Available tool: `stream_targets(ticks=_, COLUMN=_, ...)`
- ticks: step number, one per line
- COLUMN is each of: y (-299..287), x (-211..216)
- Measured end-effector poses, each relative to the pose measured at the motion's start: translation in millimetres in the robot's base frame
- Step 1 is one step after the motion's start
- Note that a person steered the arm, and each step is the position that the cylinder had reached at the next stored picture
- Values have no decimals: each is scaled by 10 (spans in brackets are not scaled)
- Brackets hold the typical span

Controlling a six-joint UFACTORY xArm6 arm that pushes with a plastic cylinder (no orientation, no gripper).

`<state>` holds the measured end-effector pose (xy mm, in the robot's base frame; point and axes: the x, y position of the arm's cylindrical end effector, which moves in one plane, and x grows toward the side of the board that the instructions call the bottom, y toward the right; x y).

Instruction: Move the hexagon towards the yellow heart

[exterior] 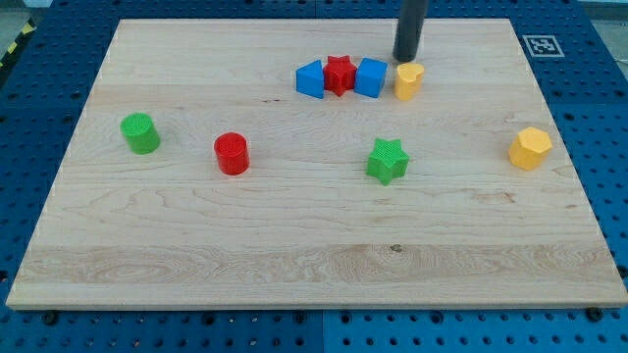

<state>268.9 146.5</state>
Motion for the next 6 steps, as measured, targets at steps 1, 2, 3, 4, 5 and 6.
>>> stream_targets(ticks=1, y=816, x=380)
stream_targets(ticks=2, y=1500, x=1095)
stream_targets(ticks=3, y=1819, x=1707)
stream_targets(ticks=4, y=1595, x=2052)
stream_targets(ticks=5, y=1024, x=1902)
stream_targets(ticks=6, y=532, x=1562)
